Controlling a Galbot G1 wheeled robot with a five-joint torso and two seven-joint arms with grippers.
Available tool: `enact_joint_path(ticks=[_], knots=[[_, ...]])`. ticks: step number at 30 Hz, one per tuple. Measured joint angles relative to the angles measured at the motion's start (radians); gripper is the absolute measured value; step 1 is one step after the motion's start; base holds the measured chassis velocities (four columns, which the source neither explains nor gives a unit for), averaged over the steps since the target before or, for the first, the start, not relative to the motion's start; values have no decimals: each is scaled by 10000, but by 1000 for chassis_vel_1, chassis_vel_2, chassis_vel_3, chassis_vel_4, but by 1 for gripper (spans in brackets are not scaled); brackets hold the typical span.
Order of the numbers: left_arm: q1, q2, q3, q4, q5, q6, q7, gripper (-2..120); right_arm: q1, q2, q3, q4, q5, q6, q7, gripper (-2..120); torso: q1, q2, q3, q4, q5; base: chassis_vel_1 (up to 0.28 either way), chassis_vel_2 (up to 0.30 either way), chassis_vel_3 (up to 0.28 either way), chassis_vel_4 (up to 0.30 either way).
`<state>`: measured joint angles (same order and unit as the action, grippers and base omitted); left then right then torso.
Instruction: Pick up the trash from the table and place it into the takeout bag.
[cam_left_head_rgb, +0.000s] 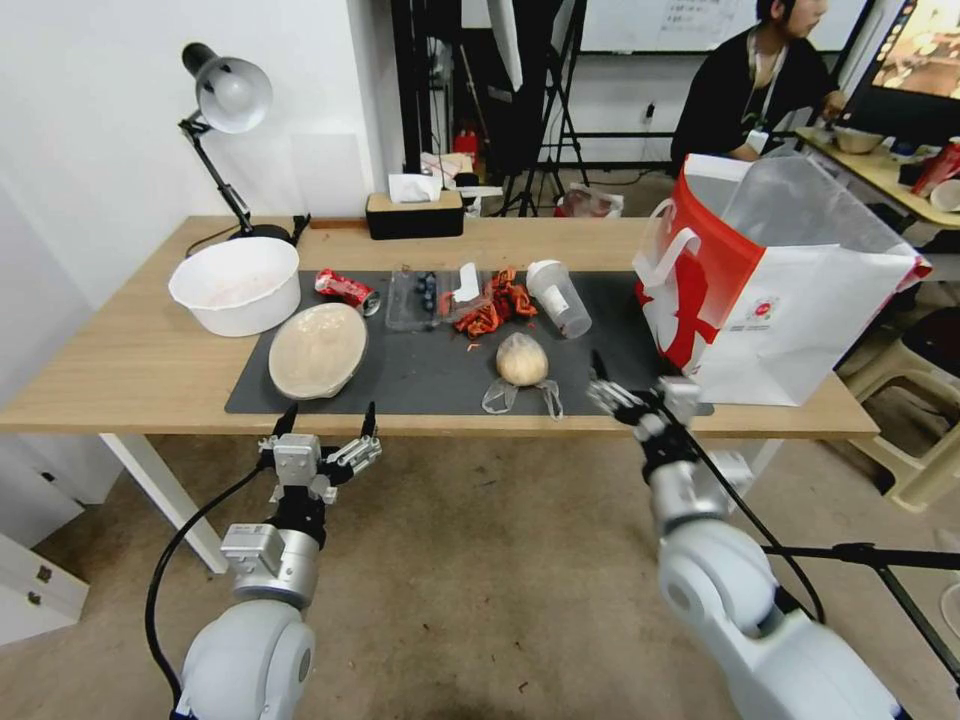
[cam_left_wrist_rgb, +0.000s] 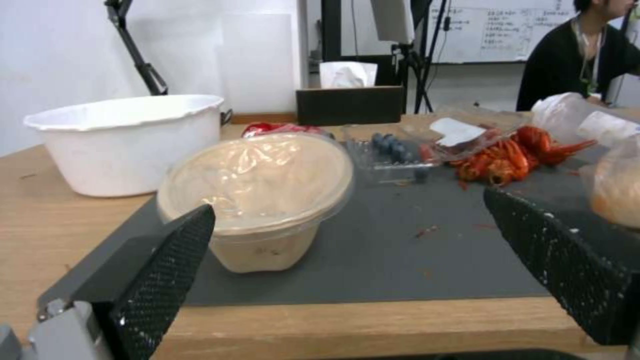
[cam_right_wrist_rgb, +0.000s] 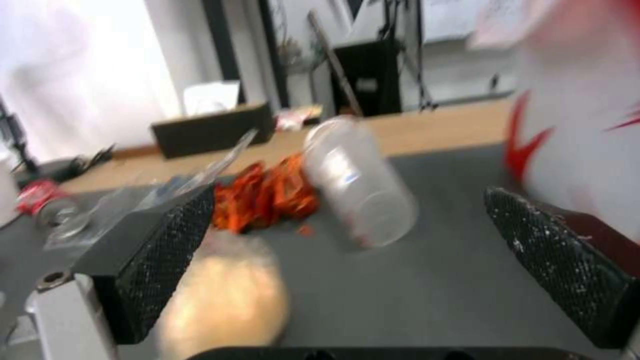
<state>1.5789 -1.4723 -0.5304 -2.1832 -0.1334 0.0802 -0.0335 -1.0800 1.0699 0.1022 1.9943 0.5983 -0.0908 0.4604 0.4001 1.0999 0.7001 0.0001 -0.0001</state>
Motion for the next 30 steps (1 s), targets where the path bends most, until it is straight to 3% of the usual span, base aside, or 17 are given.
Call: enact_joint_path(ticks=[14,18,26,27,30], knots=[[47,-19,-387,-5,-19,-97,0,100,2424,359,-1972,-1165,1692,-2026,981,100,1,0,0,-2,0,0,0,0,0],[42,-17,-455,26,-23,-151,0,100,2976,598,-2296,-1442,2412,-3079,1649,97,0,0,0,-1,-1,0,0,0,0],[42,-11,-511,68,-23,-253,-14,100,3272,846,-2482,-1727,2760,-3411,1998,76,0,1,0,-1,0,0,0,0,0],[47,-3,-530,77,-23,-284,-17,100,3286,867,-2500,-1752,2781,-3482,2071,68,-1,1,0,-1,0,0,0,0,0],[50,7,-551,81,-23,-306,-20,100,3282,872,-2514,-1749,2842,-3631,2195,59,0,2,-2,-1,0,0,0,0,0]])
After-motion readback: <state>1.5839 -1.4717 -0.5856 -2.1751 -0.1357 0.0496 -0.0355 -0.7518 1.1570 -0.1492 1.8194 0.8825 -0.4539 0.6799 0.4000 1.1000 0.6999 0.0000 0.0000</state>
